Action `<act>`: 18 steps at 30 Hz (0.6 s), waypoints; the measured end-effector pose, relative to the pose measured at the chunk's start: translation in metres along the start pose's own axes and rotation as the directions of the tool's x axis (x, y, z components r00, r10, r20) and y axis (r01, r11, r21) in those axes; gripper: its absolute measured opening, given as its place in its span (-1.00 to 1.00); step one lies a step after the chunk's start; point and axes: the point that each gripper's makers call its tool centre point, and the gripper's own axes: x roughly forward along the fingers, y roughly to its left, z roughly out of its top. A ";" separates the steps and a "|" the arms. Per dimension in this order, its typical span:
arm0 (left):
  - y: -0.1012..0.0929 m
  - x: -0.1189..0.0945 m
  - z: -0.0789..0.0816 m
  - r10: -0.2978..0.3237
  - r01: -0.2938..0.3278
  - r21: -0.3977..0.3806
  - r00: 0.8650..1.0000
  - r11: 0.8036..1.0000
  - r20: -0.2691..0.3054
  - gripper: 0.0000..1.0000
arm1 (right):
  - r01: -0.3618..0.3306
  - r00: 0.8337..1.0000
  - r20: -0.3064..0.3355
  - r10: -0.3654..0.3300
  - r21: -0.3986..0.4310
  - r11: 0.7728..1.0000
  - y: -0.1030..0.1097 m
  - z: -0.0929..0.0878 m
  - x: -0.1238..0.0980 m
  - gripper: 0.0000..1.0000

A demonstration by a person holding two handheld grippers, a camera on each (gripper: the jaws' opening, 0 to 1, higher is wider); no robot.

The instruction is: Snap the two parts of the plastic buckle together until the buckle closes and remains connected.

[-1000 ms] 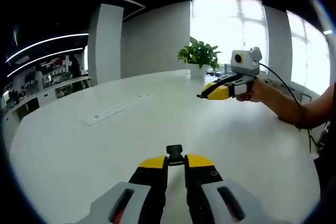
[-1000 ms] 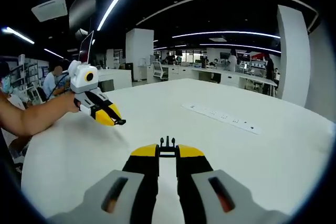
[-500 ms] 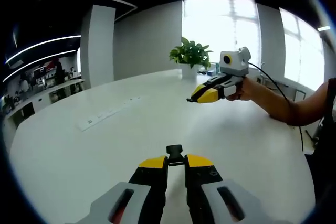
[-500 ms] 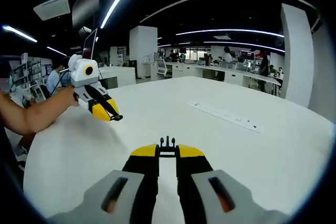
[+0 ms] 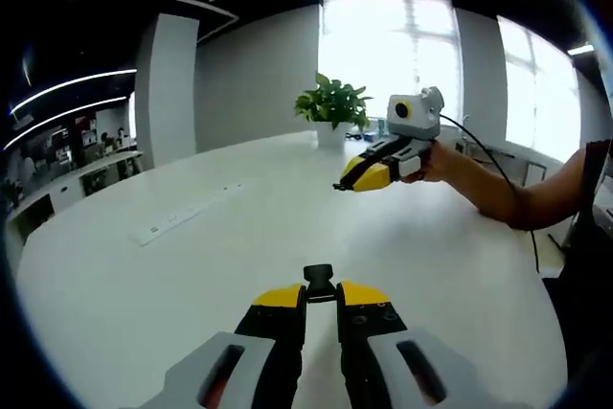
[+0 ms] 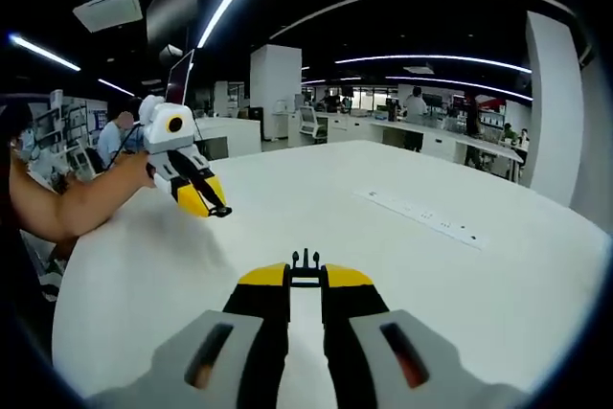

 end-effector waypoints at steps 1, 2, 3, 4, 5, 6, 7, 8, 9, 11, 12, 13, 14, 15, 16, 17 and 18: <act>-0.001 0.000 -0.001 -0.001 0.001 -0.001 1.000 1.000 -0.001 -0.79 | 0.000 1.000 0.001 0.000 0.001 1.000 -0.001 0.000 0.000 -0.80; -0.002 -0.001 -0.003 -0.003 0.003 -0.007 1.000 1.000 -0.002 -0.79 | -0.001 1.000 0.001 0.001 0.003 1.000 -0.001 0.000 0.000 -0.80; -0.003 -0.001 -0.005 -0.007 0.007 -0.009 1.000 1.000 -0.002 -0.79 | -0.001 1.000 0.002 0.001 0.005 1.000 -0.001 0.001 0.000 -0.80; -0.005 -0.002 -0.007 -0.013 0.013 -0.007 1.000 1.000 -0.002 -0.79 | -0.005 1.000 0.003 0.005 0.004 1.000 0.000 0.002 -0.001 -0.80; -0.007 -0.002 -0.008 -0.022 0.022 -0.005 1.000 1.000 -0.004 -0.79 | -0.011 1.000 0.006 0.011 0.002 1.000 0.002 0.003 -0.001 -0.80; -0.008 -0.001 -0.008 -0.028 0.027 -0.006 1.000 1.000 -0.006 -0.79 | -0.018 1.000 0.006 0.018 0.000 1.000 0.004 0.003 -0.001 -0.80; -0.009 -0.001 -0.008 -0.031 0.031 -0.006 1.000 1.000 -0.006 -0.79 | -0.025 1.000 0.005 0.025 -0.003 1.000 0.005 0.003 -0.001 -0.80; -0.009 -0.001 -0.007 -0.033 0.033 -0.007 0.999 0.999 -0.003 -0.79 | -0.028 1.000 0.004 0.028 -0.005 1.000 0.007 0.003 -0.001 -0.80; -0.010 -0.001 -0.007 -0.042 0.042 -0.013 0.999 0.999 0.002 -0.79 | -0.033 0.999 0.001 0.033 -0.009 0.999 0.009 0.002 -0.001 -0.80; -0.012 0.000 -0.008 -0.052 0.052 -0.010 0.999 0.999 0.000 -0.79 | -0.040 0.999 -0.004 0.040 -0.012 0.999 0.010 0.001 0.000 -0.80; -0.012 0.000 -0.009 -0.055 0.055 -0.011 0.998 0.998 -0.002 -0.79 | -0.045 0.999 -0.007 0.045 -0.012 0.999 0.011 0.000 0.000 -0.80; -0.013 0.000 -0.010 -0.059 0.058 -0.012 0.998 0.998 -0.004 -0.79 | -0.053 0.999 -0.011 0.053 -0.011 0.999 0.013 -0.001 0.000 -0.80; -0.013 0.000 -0.010 -0.062 0.062 -0.015 0.998 0.998 -0.004 -0.79 | -0.056 0.998 -0.013 0.056 -0.008 0.998 0.012 -0.002 0.001 -0.80; -0.012 0.000 -0.011 -0.064 0.064 -0.018 0.998 0.998 -0.006 -0.79 | -0.060 0.998 -0.023 0.059 -0.002 0.998 0.012 -0.005 0.002 -0.80; -0.011 0.000 -0.012 -0.064 0.063 -0.016 0.998 0.998 -0.011 -0.79 | -0.063 0.997 -0.033 0.063 -0.001 0.998 0.013 -0.007 0.002 -0.80; -0.012 0.000 -0.013 -0.066 0.066 -0.015 0.998 0.998 -0.017 -0.79 | -0.066 0.997 -0.038 0.066 -0.003 0.998 0.013 -0.008 0.002 -0.80; -0.012 0.000 -0.015 -0.068 0.068 -0.013 0.997 0.998 -0.022 -0.79 | -0.072 0.997 -0.040 0.072 -0.001 0.997 0.014 -0.009 0.002 -0.80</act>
